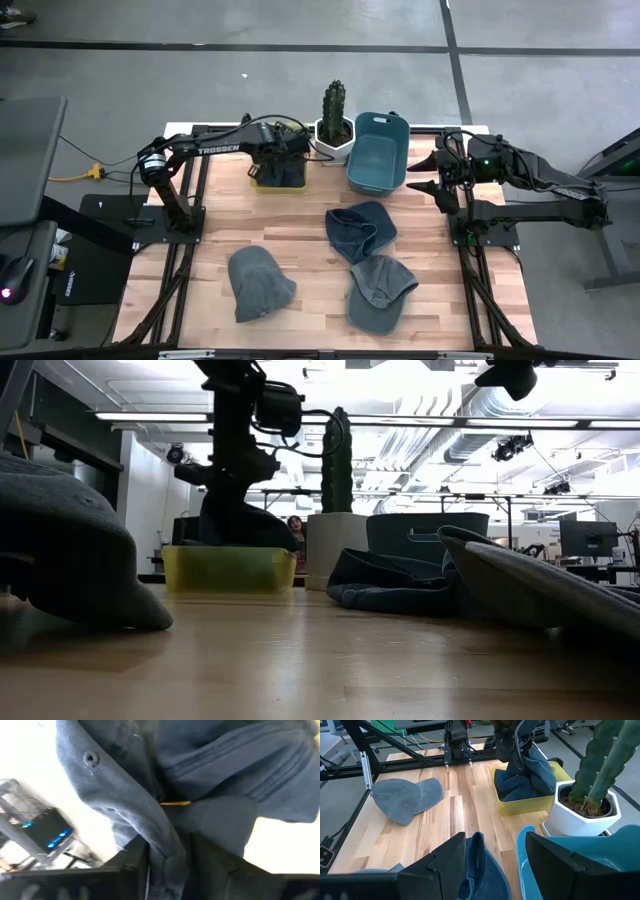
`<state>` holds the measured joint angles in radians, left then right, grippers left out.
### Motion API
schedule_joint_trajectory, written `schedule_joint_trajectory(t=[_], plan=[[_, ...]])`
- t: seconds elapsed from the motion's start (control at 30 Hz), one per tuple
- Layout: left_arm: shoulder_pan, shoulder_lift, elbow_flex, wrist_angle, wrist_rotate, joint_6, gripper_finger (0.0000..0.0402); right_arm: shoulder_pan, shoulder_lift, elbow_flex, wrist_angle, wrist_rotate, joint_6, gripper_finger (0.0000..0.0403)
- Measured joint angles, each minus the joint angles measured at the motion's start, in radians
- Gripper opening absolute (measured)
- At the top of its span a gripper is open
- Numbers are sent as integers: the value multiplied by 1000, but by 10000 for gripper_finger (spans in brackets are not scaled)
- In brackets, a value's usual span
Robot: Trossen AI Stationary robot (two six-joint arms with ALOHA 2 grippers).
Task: Pick & Place hat
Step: Put the left blue cap into the yellow bin
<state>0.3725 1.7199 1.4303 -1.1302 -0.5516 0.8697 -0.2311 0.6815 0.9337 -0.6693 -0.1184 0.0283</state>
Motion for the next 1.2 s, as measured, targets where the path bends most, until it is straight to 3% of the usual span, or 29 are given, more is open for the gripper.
schedule_joint_trajectory(t=[0.27,0.43,1.2], plan=[[0,-28,1,-8,12,-115,212,0,0,0,0,-4,-2,202],[-7,-27,38,-37,10,-176,245,0,0,0,0,-8,-5,202],[-7,-28,234,-122,74,-497,250,0,6,0,0,-8,-29,202]])
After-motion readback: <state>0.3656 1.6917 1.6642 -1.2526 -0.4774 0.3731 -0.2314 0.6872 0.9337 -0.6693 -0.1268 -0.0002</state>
